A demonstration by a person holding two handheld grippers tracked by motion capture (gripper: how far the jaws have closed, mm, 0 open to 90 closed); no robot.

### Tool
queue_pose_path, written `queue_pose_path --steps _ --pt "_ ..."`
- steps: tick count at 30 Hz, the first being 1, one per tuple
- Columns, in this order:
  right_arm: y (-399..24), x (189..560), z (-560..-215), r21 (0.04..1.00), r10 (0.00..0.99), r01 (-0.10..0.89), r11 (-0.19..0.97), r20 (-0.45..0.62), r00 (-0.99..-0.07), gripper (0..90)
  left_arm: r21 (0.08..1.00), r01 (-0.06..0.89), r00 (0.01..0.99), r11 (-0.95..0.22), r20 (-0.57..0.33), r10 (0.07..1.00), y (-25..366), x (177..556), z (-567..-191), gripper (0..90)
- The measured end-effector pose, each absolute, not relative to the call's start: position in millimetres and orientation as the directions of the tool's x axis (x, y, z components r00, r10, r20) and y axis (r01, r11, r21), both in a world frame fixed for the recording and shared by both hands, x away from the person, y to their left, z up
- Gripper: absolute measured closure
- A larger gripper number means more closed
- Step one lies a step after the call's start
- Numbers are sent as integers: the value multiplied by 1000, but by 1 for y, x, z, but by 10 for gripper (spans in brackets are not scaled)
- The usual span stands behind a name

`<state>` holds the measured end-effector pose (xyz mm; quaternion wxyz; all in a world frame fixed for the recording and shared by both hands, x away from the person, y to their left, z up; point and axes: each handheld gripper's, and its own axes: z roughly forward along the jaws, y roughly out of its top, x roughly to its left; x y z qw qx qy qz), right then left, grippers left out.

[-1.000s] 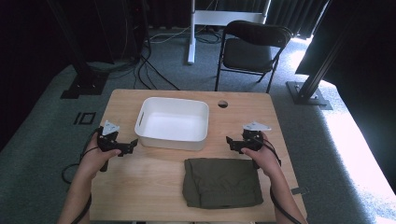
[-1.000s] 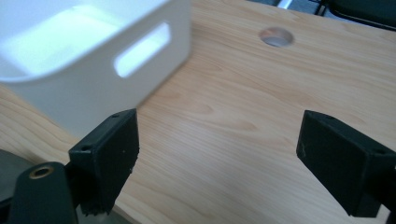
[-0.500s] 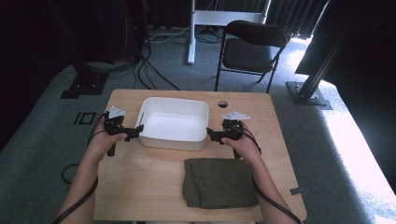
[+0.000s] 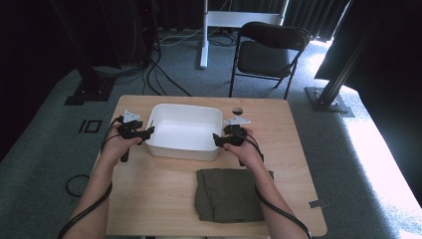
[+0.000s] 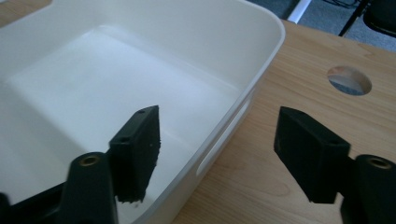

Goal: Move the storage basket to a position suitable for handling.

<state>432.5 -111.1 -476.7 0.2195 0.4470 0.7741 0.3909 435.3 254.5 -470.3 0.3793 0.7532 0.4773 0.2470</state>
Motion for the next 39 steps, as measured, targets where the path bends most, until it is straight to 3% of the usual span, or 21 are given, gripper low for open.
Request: queue_pose_path --steps 5,10,16,20,39 --pt "-104 435 -485 784 874 541 304 -3 -487 460 770 567 397 -293 56 916 251 437 -476 672" --pt "-99 434 -493 778 877 548 308 -10 -480 569 779 570 361 -261 48 931 248 436 -479 771" --pt "-96 431 -492 774 894 569 279 8 -448 626 779 586 319 -223 31 947 243 436 -482 799" --pt "-96 429 -493 778 909 569 267 -6 -418 649 777 574 324 -258 74 943 237 433 -484 800" --pt "-125 432 -490 784 941 575 235 -35 -337 737 775 599 316 -202 3 949 202 424 -484 782"
